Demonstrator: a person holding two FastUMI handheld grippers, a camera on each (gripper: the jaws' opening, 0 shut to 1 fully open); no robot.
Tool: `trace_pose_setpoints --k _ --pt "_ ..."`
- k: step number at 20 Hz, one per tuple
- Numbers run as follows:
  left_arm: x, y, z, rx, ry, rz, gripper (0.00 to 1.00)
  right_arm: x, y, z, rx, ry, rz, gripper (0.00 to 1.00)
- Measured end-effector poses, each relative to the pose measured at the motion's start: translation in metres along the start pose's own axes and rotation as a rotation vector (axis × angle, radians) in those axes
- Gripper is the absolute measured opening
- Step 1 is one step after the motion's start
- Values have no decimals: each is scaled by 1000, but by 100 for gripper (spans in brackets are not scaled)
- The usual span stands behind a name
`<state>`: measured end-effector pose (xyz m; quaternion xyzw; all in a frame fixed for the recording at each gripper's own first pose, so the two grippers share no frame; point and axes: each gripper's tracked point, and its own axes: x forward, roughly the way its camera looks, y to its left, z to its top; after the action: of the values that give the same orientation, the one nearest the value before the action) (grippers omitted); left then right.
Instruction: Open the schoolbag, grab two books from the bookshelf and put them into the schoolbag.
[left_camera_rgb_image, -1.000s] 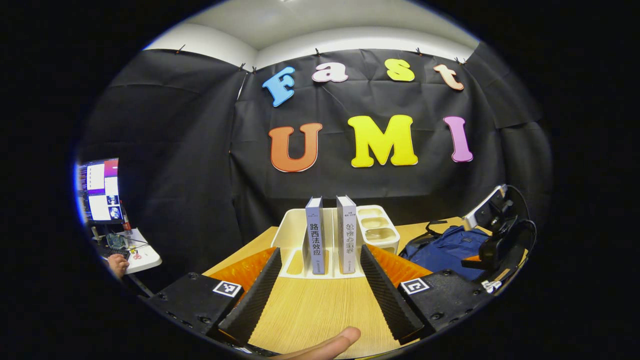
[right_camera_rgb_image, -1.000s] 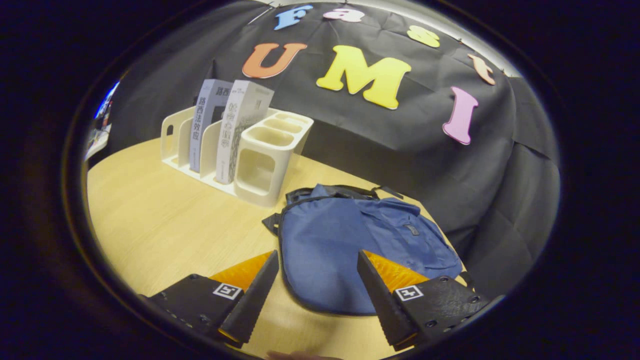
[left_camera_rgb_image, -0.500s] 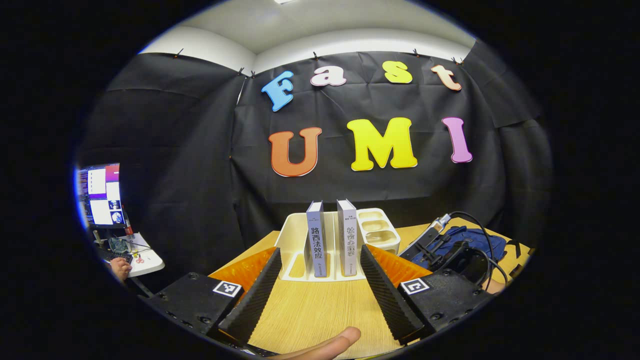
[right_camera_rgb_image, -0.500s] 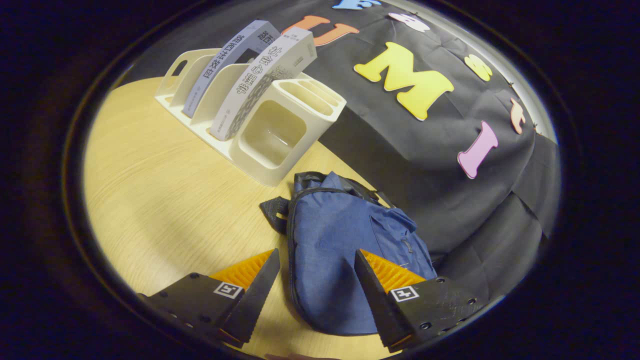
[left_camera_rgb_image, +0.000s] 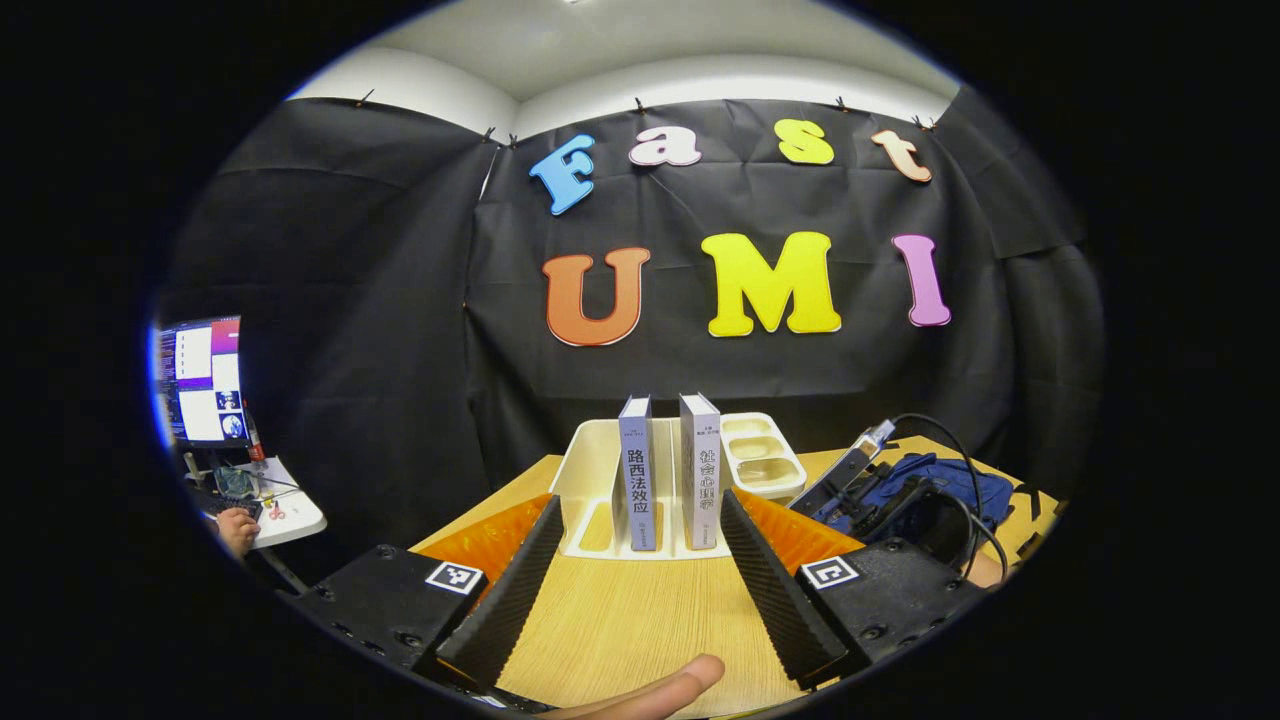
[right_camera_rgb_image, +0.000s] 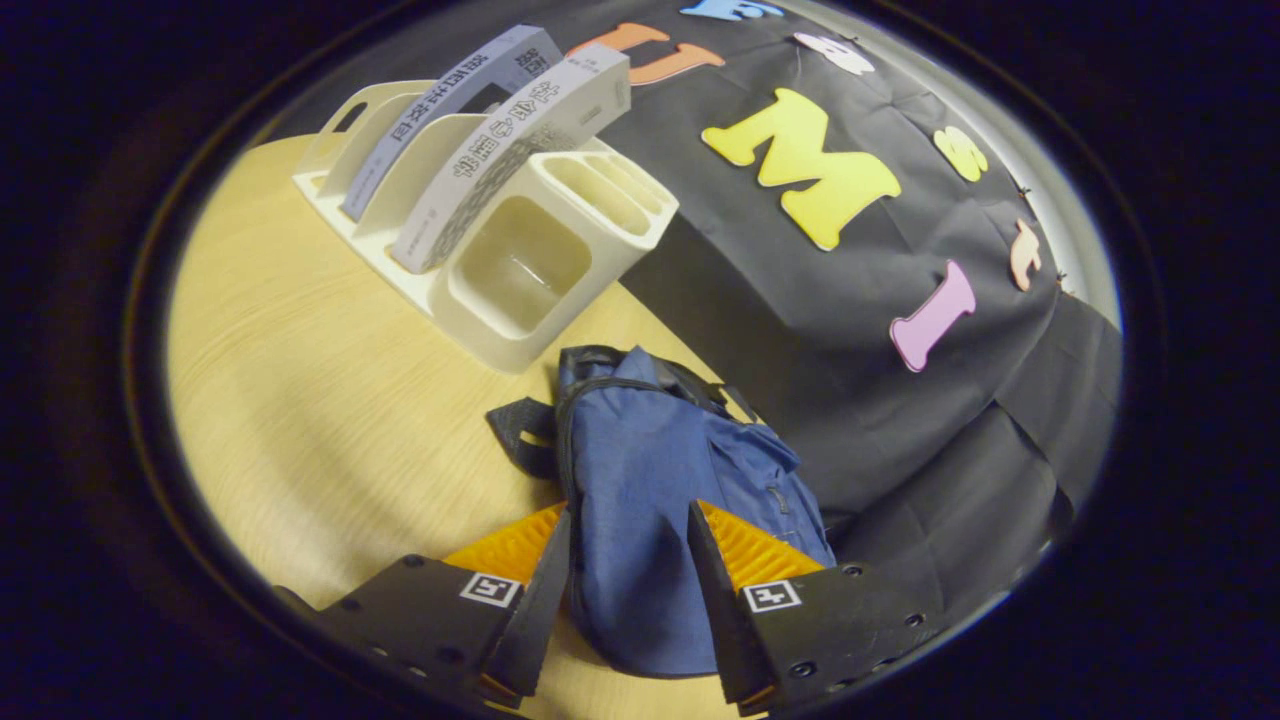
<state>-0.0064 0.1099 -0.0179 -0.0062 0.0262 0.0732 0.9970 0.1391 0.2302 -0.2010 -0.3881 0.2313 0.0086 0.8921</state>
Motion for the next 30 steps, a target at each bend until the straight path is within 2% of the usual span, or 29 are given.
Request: trace_pose_setpoints --k 1,2,3,5,8,9,10,11,12,13,17,21,30 --pt "0 0 0 -1 -1 3 99 3 -2 1 5 0 0 66" --pt "1 0 0 -3 1 5 99 9 -5 0 10 14 -5 72" --pt "0 0 0 -6 2 6 99 14 -3 -4 16 34 13 72" --pt "1 -1 0 -9 1 -2 99 19 5 -7 28 50 79 40" --pt "1 -2 -2 -17 9 -13 99 17 -4 7 19 -12 86 40" --pt "1 -2 -4 -20 15 -14 99 14 -11 13 21 -33 80 25" --pt "2 -2 -6 -20 23 -15 99 14 -19 17 26 -41 74 15" --pt "2 -1 -7 -18 28 -14 99 13 -23 17 43 -44 81 7" --pt "2 0 -8 -13 29 -9 99 11 -31 16 72 -28 80 8" --pt "7 -1 -7 -9 31 -5 99 13 -36 18 93 -21 90 1" --pt "10 -7 -7 -9 29 -18 99 10 -76 31 111 -47 68 1" --pt "12 -12 -13 -18 47 -35 99 8 -118 41 117 -74 11 1" --pt "30 -29 -33 2 94 -67 100 13 -200 62 204 -125 -4 1"
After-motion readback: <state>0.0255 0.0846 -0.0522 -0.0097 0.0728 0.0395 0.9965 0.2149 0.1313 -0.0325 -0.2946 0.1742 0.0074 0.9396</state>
